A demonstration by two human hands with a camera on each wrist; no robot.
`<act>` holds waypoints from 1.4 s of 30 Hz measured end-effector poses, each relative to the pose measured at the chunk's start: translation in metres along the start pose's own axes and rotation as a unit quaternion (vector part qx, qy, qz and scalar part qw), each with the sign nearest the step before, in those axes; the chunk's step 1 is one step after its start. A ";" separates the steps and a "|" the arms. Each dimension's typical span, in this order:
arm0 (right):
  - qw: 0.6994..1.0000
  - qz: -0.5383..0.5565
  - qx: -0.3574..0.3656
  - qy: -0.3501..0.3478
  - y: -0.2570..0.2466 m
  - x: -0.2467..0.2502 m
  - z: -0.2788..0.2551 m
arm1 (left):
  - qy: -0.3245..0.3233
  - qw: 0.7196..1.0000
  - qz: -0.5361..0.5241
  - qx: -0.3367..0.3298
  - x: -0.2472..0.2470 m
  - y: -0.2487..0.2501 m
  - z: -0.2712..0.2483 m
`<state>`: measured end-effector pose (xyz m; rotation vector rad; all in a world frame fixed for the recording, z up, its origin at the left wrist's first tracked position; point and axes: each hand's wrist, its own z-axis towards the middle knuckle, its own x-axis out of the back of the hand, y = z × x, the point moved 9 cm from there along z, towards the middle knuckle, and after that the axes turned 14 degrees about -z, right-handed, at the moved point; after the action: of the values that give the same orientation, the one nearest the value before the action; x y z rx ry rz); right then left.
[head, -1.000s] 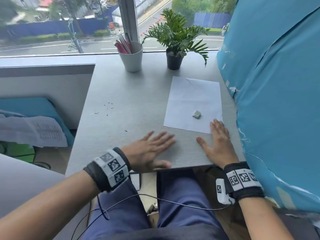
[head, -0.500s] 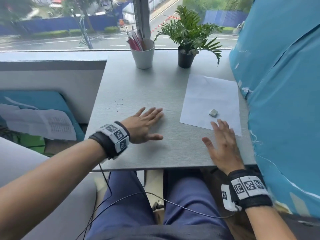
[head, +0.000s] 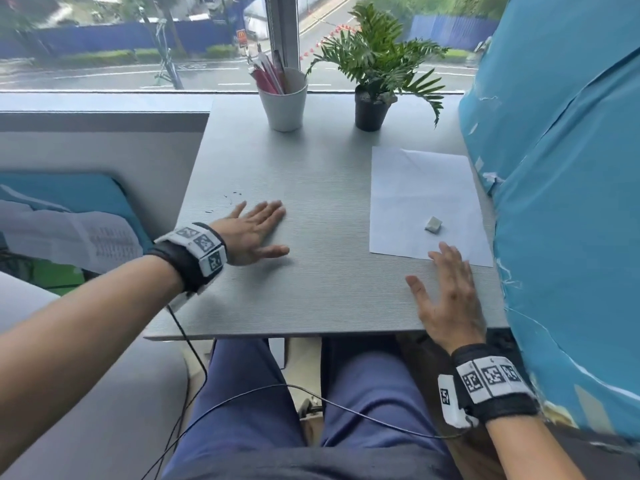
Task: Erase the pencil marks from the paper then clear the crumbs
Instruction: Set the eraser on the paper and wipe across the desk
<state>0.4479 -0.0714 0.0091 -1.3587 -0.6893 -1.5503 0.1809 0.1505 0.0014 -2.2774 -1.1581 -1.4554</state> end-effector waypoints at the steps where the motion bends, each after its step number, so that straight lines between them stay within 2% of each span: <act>1: 1.000 0.009 -0.008 0.010 0.001 0.003 -0.001 | 0.010 1.000 0.005 0.000 0.002 0.007 -0.002; 2: 1.000 0.012 -0.017 0.014 0.002 0.004 -0.002 | 0.019 1.000 0.005 -0.020 0.001 0.023 -0.004; 6: 0.999 0.002 -0.032 0.000 0.005 -0.002 -0.001 | 0.010 0.983 0.026 -0.184 -0.032 0.117 -0.018; 9: 0.999 0.001 -0.035 0.012 0.006 -0.001 0.000 | -0.013 0.973 0.036 -0.226 -0.060 0.143 -0.016; 12: 0.999 -0.002 -0.034 0.015 0.005 0.000 0.001 | -0.001 0.982 0.017 -0.188 -0.046 0.113 -0.004; 16: 0.999 0.003 -0.041 0.010 0.008 -0.001 0.000 | -0.005 0.998 0.012 -0.057 -0.009 0.030 0.001; 19: 0.999 0.010 -0.038 0.014 0.007 0.001 0.001 | -0.029 0.998 0.029 0.049 0.009 -0.018 -0.009; 21: 0.999 0.011 -0.036 0.017 0.006 0.002 0.001 | -0.008 0.997 0.047 0.066 0.018 -0.025 -0.023; 23: 0.999 0.011 -0.036 0.015 0.005 0.002 0.001 | 0.034 0.997 0.068 -0.008 0.019 -0.006 -0.045; 25: 0.999 0.012 -0.038 0.015 0.006 0.002 0.000 | 0.050 0.985 0.087 -0.138 0.002 0.027 -0.077; 27: 0.999 0.012 -0.037 0.016 0.005 0.002 0.000 | 0.019 0.962 0.114 -0.246 -0.029 0.052 -0.109; 29: 0.999 0.011 -0.037 0.016 0.006 0.003 0.001 | -0.011 0.944 0.150 -0.292 -0.058 0.051 -0.125; 32: 0.999 0.009 -0.033 0.016 0.004 0.004 0.000 | -0.017 0.956 0.127 -0.264 -0.059 0.018 -0.115; 37: 0.999 0.006 -0.038 0.020 0.004 0.003 0.001 | 0.036 0.979 0.166 -0.115 -0.011 -0.045 -0.062; 39: 0.999 0.013 -0.042 0.027 0.004 0.005 0.001 | 0.061 0.983 0.163 -0.058 0.011 -0.054 -0.053; 40: 0.999 0.014 -0.042 0.030 0.004 0.005 0.001 | 0.076 0.984 0.153 -0.053 0.020 -0.048 -0.054; 42: 0.999 0.011 -0.042 0.030 0.005 0.004 0.001 | 0.093 0.982 0.134 -0.098 0.022 -0.016 -0.065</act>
<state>0.4531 -0.0737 0.0124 -1.3721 -0.5765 -1.6116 0.1301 0.1374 0.0478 -2.2520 -0.6509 -1.6904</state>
